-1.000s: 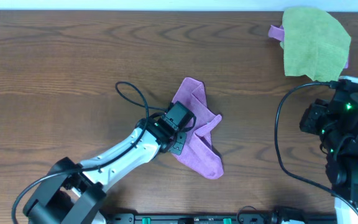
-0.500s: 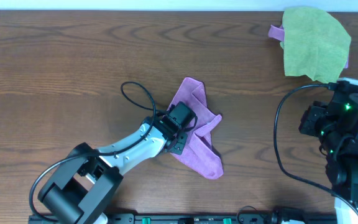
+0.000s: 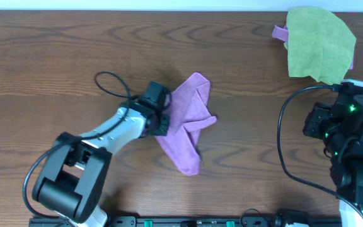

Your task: Fold the cloth

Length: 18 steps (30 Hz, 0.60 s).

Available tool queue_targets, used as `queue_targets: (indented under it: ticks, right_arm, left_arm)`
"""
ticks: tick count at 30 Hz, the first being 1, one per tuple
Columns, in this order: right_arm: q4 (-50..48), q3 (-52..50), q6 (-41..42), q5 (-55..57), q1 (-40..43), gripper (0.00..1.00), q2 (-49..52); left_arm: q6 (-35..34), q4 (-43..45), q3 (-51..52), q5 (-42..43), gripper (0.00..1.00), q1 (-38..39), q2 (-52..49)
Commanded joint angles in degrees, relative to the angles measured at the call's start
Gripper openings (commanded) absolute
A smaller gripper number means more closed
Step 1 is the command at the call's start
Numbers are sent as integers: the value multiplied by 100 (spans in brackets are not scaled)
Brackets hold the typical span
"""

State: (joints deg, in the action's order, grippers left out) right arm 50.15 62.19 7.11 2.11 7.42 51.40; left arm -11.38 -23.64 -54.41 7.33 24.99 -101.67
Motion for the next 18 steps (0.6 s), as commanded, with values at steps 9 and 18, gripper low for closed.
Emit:
queue_targets:
  ticks: [9,18]
  right_arm:
    - [28,101,-125,-308,44,20,116]
    - [-9,66,-212,-1613,-149,10,1102]
  left_arm:
    - [890,-122,-221,-643,6,-780,-452]
    - [1014,-216,-962,-621,6,-890,-452]
